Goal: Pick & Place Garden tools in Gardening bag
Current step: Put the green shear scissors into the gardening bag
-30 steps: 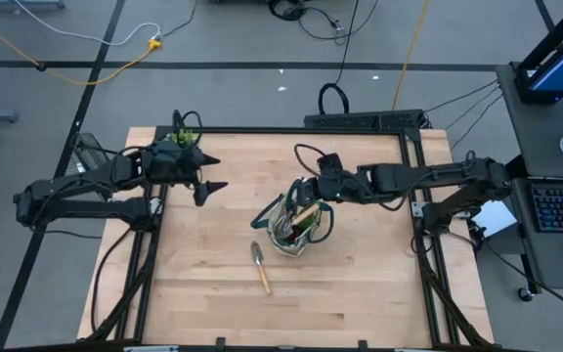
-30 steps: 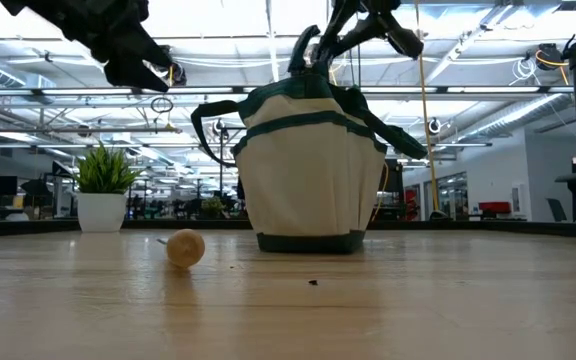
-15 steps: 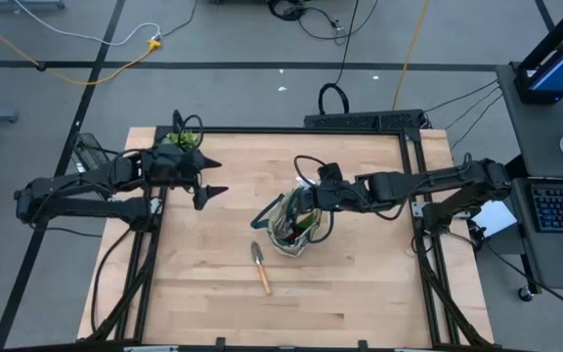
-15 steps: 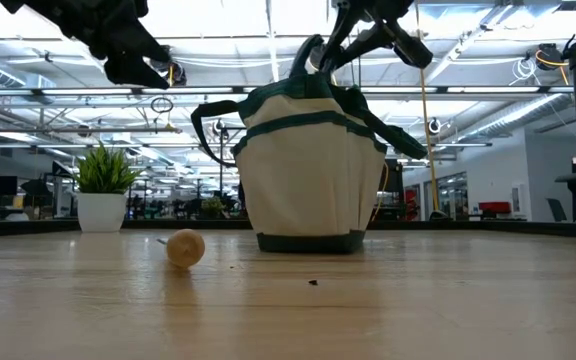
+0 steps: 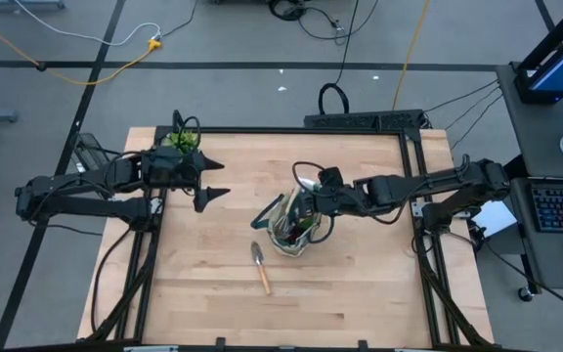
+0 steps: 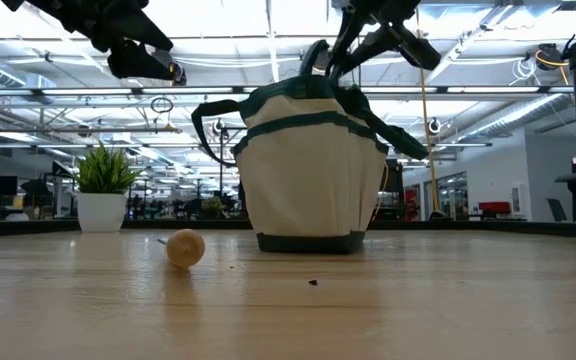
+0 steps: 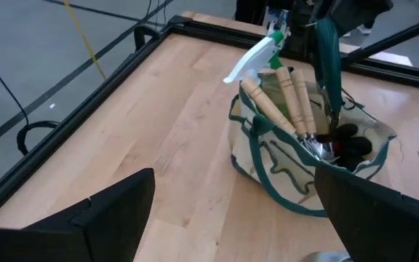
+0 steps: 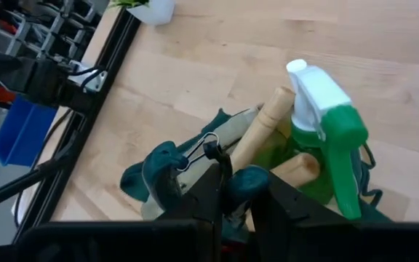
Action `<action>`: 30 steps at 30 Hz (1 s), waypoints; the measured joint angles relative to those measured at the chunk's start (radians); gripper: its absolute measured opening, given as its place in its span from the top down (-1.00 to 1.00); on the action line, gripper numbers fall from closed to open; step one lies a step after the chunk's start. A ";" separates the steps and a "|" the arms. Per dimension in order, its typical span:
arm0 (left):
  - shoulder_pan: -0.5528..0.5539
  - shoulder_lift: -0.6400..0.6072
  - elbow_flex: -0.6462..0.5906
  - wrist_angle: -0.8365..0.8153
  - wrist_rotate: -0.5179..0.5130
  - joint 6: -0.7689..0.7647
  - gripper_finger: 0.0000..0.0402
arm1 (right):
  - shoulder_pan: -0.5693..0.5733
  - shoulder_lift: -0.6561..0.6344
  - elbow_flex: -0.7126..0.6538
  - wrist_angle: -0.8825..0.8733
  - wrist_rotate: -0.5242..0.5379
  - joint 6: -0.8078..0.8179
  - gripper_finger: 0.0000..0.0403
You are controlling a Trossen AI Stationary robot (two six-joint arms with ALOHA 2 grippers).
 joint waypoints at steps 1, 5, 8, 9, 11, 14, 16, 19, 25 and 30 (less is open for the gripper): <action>0.000 0.000 0.000 0.000 0.000 0.002 -0.92 | 0.000 0.000 0.001 0.000 0.000 0.000 0.80; 0.000 0.000 0.000 0.000 0.000 0.001 -0.91 | 0.000 0.000 0.001 -0.007 -0.001 0.017 0.70; 0.000 0.000 0.000 0.000 0.000 0.001 -0.88 | 0.000 0.000 0.001 -0.023 -0.005 0.024 0.59; 0.000 0.000 0.000 0.000 0.000 0.000 -0.88 | 0.000 0.000 0.001 -0.023 -0.010 0.025 0.57; 0.000 0.000 0.000 0.000 0.000 -0.001 -0.87 | 0.000 0.000 0.001 -0.022 -0.031 0.025 0.56; 0.000 0.000 0.000 0.000 0.000 -0.001 -0.87 | 0.000 0.000 0.001 -0.020 -0.030 0.025 0.58; 0.000 0.000 0.000 0.000 0.000 -0.001 -0.89 | 0.000 0.000 0.001 -0.019 -0.030 0.024 0.58; 0.000 0.000 0.000 0.000 0.000 -0.001 -0.91 | 0.000 0.000 0.001 -0.019 -0.030 0.024 0.57; 0.000 0.000 0.000 0.000 0.001 0.003 -0.91 | 0.000 0.000 0.001 -0.024 -0.030 0.023 0.56; 0.000 0.000 0.000 -0.001 0.001 0.005 -0.89 | 0.000 0.000 0.001 -0.031 -0.103 0.022 0.56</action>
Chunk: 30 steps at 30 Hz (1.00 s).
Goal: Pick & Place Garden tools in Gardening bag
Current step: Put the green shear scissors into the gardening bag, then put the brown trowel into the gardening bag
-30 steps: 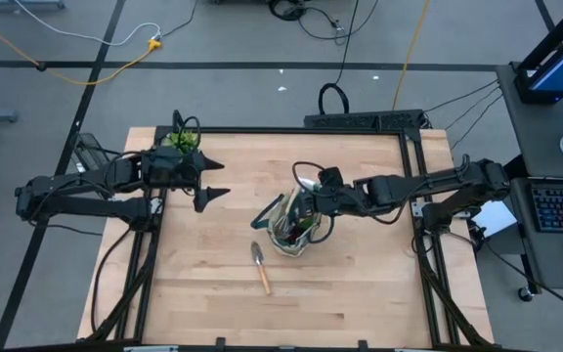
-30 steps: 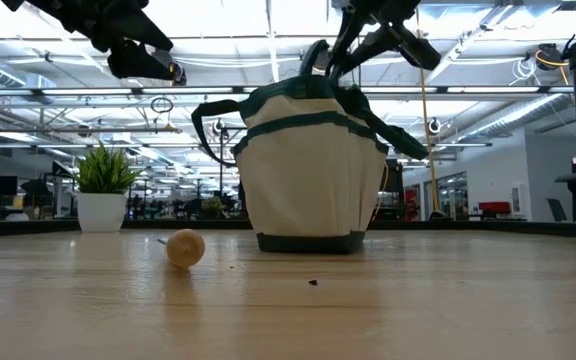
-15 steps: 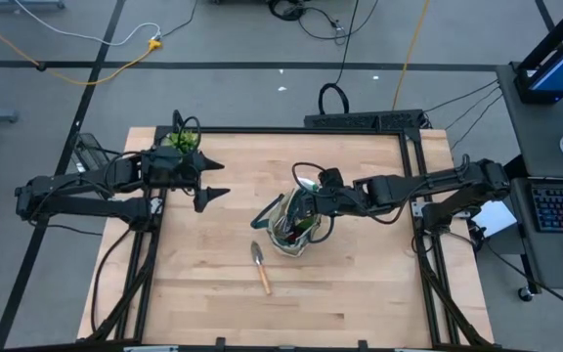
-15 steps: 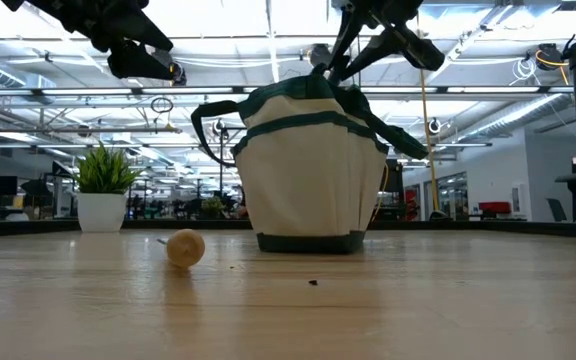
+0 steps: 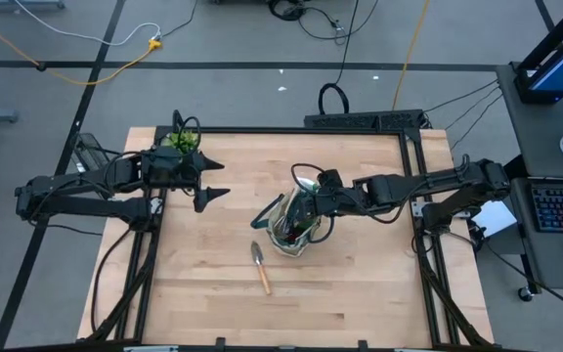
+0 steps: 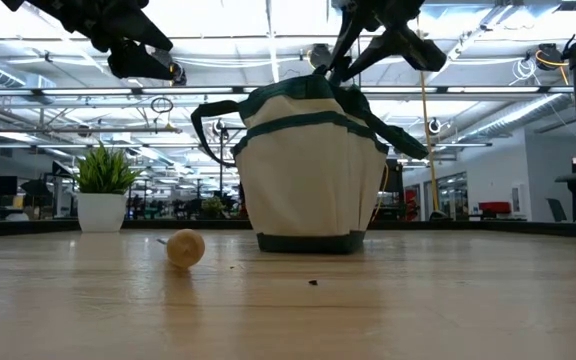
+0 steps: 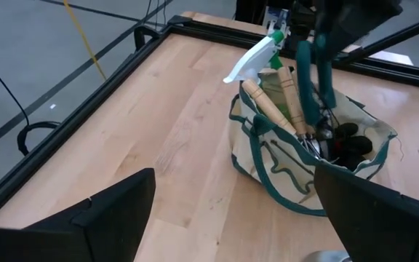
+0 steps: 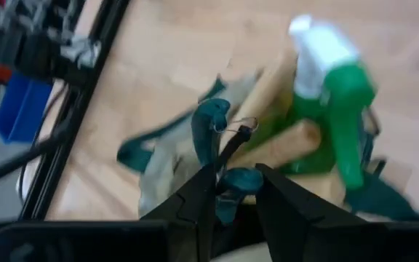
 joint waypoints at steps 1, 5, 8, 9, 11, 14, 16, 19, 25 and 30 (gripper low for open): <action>0.000 0.000 0.000 0.000 0.000 0.002 -0.89 | 0.000 0.000 0.000 -0.007 -0.027 0.000 0.56; 0.000 0.000 0.000 0.000 0.000 0.018 -0.92 | 0.000 0.000 0.000 -0.023 -0.103 0.001 0.55; 0.000 0.000 0.000 -0.001 0.000 0.019 -0.93 | 0.000 0.000 0.000 -0.034 -0.112 0.001 0.52; 0.000 0.000 0.000 -0.001 0.000 0.019 -0.92 | 0.000 0.000 0.000 -0.034 -0.112 0.001 0.51; 0.000 0.000 0.000 -0.001 0.000 0.020 -0.91 | 0.000 -0.005 0.000 -0.038 -0.113 0.001 0.48; 0.000 0.000 0.000 -0.001 0.000 0.024 -0.88 | 0.000 -0.009 0.001 -0.038 -0.141 0.001 0.44; 0.000 0.000 0.000 -0.001 0.000 0.024 -0.88 | 0.000 -0.008 0.001 -0.043 -0.163 0.001 0.42; 0.000 0.000 0.000 -0.002 0.000 0.024 -0.89 | 0.000 -0.008 0.001 -0.041 -0.165 0.000 0.39; 0.000 0.000 0.000 -0.020 0.070 0.002 -0.93 | 0.000 -0.022 0.001 -0.036 -0.163 -0.038 0.40; -0.007 0.000 0.000 -0.100 0.206 -0.113 -0.91 | 0.000 -0.059 0.001 0.002 -0.104 -0.144 0.51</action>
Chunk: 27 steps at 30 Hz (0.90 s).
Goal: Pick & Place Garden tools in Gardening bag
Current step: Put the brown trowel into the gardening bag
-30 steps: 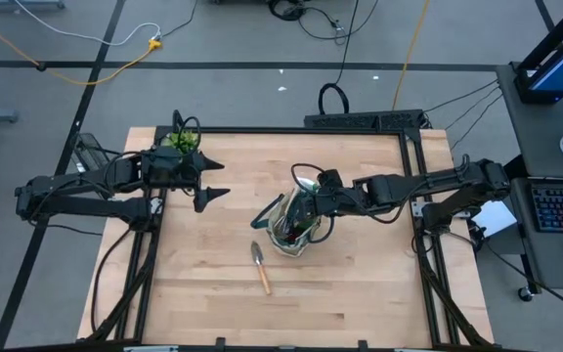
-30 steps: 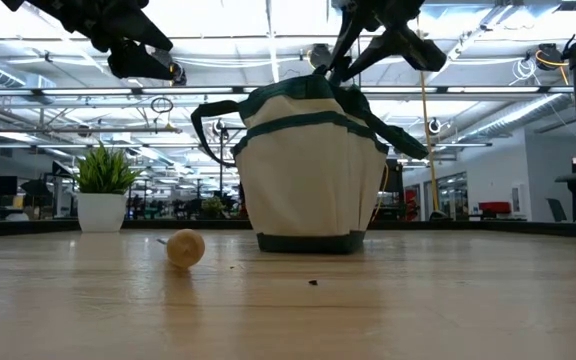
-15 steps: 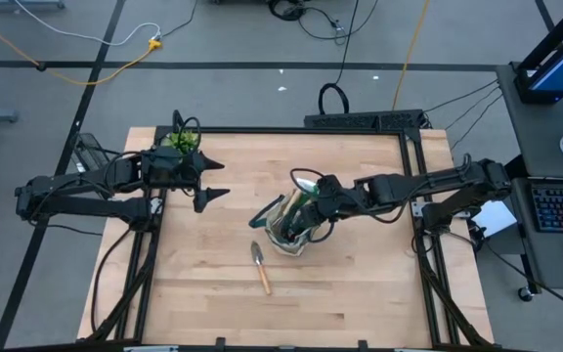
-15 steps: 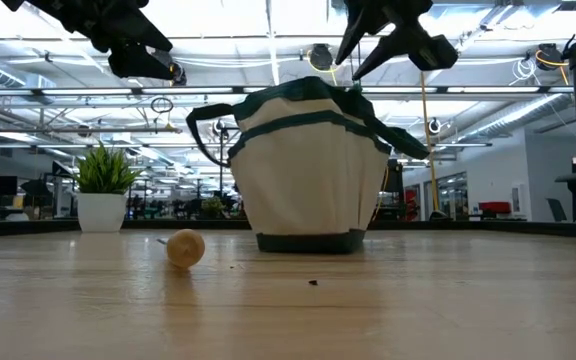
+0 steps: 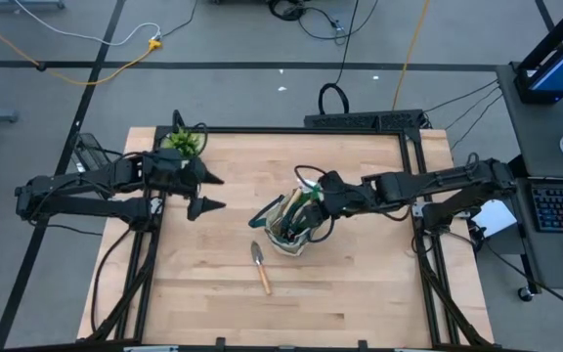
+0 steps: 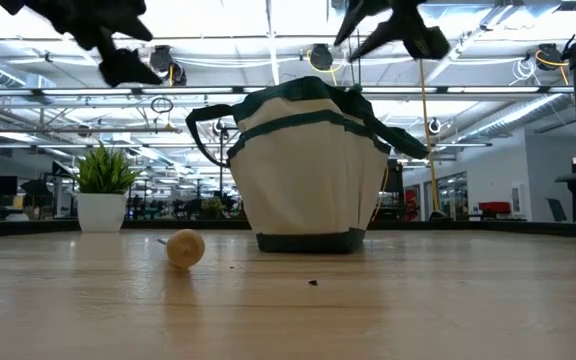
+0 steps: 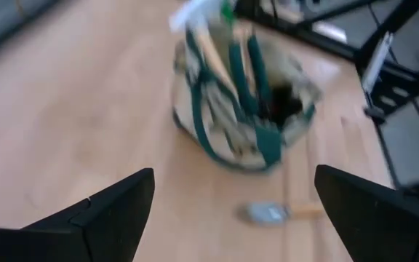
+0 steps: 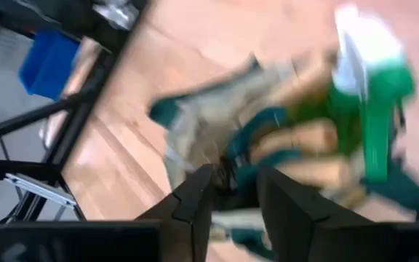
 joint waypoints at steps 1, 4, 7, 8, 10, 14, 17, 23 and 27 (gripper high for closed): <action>-0.007 0.000 0.000 -0.029 0.010 -0.025 -0.90 | 0.000 -0.011 0.000 0.015 0.019 -0.036 0.55; -0.041 0.000 0.000 -0.115 0.012 -0.118 -0.89 | -0.001 -0.042 0.000 0.060 0.082 -0.155 0.72; -0.083 0.000 0.000 -0.172 0.005 -0.226 -0.89 | -0.002 -0.077 0.000 0.100 0.157 -0.287 0.94; -0.099 0.000 0.000 -0.180 0.005 -0.262 -0.89 | -0.002 -0.091 0.000 0.106 0.182 -0.328 0.97; -0.131 0.000 0.000 -0.185 -0.001 -0.331 -0.88 | -0.008 -0.117 0.000 0.116 0.217 -0.388 0.96; -0.197 0.000 0.000 -0.187 -0.042 -0.488 -0.86 | -0.021 -0.167 0.000 0.118 0.236 -0.487 0.99; -0.250 0.000 0.000 -0.186 -0.090 -0.614 -0.88 | -0.027 -0.200 0.000 0.116 0.236 -0.549 0.99; -0.375 0.029 0.000 -0.138 -0.256 -0.889 -0.90 | -0.031 -0.254 0.000 0.097 0.232 -0.670 1.00; -0.461 0.099 0.000 -0.028 -0.365 -1.010 -0.87 | -0.031 -0.287 0.000 0.049 0.230 -0.730 1.00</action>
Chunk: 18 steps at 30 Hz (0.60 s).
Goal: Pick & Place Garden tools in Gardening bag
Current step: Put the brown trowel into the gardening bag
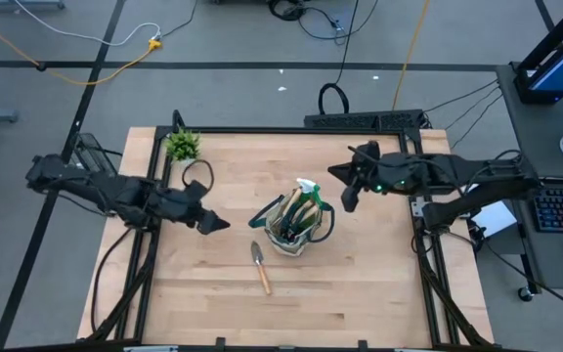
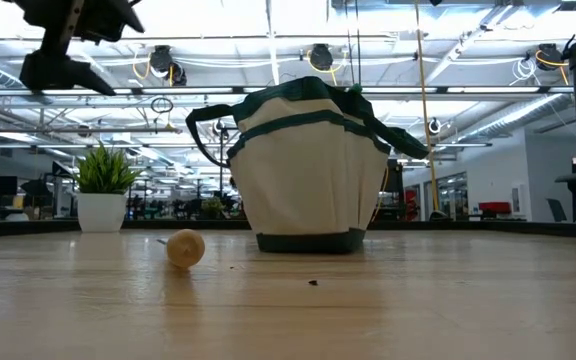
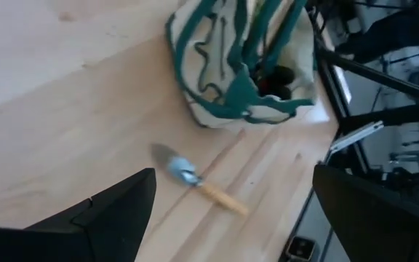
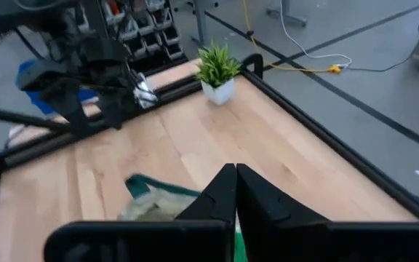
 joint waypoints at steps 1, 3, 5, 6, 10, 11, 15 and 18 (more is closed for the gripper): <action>-0.021 0.023 0.000 0.027 -0.019 -0.013 -0.87 | 0.000 -0.009 0.000 -0.017 -0.001 -0.010 1.00; -0.058 0.074 0.000 0.098 -0.052 -0.037 -0.85 | -0.001 -0.029 0.000 -0.055 -0.021 -0.033 1.00; -0.092 0.126 0.000 0.162 -0.079 -0.062 -0.85 | -0.003 -0.054 -0.014 -0.064 -0.053 -0.055 1.00; -0.105 0.155 0.000 0.197 -0.086 -0.075 -0.86 | -0.003 -0.072 -0.028 -0.060 -0.072 -0.065 1.00; -0.153 0.271 0.000 0.324 -0.088 -0.155 -0.88 | -0.003 -0.162 -0.118 -0.017 -0.137 -0.084 1.00; -0.163 0.302 0.000 0.355 -0.084 -0.187 -0.88 | -0.003 -0.190 -0.149 -0.007 -0.144 -0.084 1.00; -0.206 0.409 0.000 0.415 -0.066 -0.380 -0.89 | -0.003 -0.298 -0.268 0.054 -0.185 -0.066 1.00; -0.239 0.473 0.000 0.438 -0.067 -0.533 -0.89 | -0.003 -0.365 -0.336 0.090 -0.188 -0.056 1.00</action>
